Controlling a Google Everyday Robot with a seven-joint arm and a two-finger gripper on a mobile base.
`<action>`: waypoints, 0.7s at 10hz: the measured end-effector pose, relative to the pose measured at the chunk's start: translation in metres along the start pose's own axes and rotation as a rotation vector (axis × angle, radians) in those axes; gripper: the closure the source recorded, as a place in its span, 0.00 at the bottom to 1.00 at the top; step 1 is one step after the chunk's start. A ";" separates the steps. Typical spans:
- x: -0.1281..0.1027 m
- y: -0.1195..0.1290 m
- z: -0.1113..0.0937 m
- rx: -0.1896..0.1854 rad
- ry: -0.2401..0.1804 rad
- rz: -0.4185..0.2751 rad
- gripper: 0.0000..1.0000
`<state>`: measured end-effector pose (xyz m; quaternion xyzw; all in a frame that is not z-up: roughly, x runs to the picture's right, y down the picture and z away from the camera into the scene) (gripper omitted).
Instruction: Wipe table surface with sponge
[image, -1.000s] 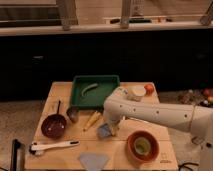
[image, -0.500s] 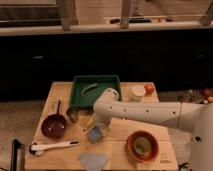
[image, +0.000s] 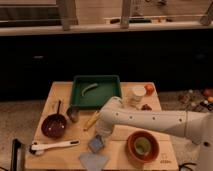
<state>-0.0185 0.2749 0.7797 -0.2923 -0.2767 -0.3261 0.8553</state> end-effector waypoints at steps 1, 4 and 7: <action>0.009 0.010 -0.006 0.017 -0.003 0.022 1.00; 0.047 0.010 -0.025 0.043 0.011 0.068 1.00; 0.068 -0.019 -0.036 0.044 0.026 0.066 1.00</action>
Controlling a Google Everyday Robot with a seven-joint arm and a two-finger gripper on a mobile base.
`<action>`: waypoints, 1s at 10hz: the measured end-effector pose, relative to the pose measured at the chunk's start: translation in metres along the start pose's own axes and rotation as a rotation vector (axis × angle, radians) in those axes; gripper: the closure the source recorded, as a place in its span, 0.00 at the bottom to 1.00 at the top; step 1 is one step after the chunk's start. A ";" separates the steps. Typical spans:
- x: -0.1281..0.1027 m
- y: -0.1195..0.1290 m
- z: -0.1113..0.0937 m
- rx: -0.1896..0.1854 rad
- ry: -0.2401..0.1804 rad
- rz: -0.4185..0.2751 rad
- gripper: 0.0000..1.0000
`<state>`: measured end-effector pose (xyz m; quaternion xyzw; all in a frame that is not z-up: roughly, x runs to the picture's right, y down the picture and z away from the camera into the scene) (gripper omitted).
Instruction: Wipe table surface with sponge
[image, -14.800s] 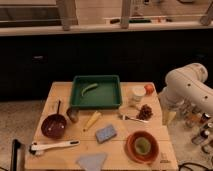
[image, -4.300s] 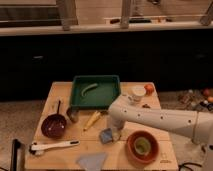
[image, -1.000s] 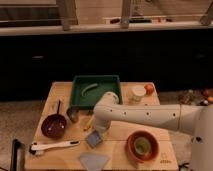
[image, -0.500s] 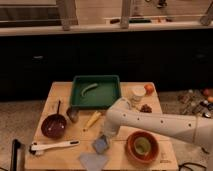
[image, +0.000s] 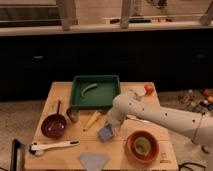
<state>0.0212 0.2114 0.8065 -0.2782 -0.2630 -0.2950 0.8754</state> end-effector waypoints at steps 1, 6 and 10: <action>-0.002 -0.009 0.000 -0.008 0.002 -0.014 1.00; -0.048 -0.037 0.022 -0.053 -0.004 -0.140 1.00; -0.069 -0.004 0.044 -0.082 -0.034 -0.160 1.00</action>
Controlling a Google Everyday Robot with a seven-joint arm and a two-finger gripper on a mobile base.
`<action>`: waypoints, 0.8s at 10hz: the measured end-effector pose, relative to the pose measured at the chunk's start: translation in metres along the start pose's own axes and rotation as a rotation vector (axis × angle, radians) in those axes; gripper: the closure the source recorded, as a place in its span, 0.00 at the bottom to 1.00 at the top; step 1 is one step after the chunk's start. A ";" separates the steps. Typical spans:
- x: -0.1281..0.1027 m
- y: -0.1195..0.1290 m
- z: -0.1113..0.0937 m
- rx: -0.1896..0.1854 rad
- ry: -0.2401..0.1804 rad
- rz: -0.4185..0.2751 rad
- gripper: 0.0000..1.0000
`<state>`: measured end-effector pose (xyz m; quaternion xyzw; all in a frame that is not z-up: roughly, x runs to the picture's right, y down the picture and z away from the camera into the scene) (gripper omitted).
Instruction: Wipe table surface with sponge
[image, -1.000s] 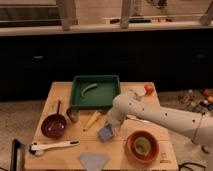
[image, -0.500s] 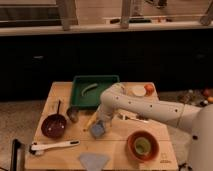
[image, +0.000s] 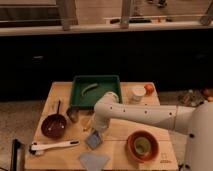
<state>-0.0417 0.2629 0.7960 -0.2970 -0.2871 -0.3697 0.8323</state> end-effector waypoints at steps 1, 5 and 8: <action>0.005 0.012 0.000 -0.003 -0.003 0.021 1.00; 0.042 0.046 -0.015 0.008 0.024 0.126 1.00; 0.059 0.027 -0.023 0.016 0.045 0.135 1.00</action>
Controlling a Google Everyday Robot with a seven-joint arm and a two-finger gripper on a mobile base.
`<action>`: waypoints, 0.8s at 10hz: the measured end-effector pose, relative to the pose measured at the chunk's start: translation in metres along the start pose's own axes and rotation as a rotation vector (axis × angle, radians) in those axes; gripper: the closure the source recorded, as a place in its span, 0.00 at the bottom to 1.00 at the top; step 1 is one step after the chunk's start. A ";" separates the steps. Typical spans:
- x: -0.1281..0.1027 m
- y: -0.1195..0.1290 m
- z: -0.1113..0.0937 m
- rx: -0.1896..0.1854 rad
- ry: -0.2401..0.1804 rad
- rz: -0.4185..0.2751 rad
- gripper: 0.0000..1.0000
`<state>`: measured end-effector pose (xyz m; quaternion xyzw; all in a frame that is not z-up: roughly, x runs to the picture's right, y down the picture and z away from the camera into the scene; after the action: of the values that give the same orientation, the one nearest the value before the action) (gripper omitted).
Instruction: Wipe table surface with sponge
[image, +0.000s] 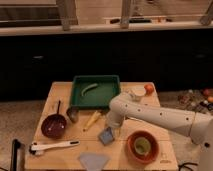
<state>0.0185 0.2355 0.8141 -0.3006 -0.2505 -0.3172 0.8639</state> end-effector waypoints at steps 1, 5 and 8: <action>-0.003 -0.008 0.000 -0.001 0.003 -0.012 1.00; -0.032 -0.024 0.006 -0.013 -0.005 -0.104 1.00; -0.037 -0.008 0.021 -0.034 -0.032 -0.105 1.00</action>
<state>-0.0173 0.2592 0.8083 -0.3067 -0.2745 -0.3615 0.8366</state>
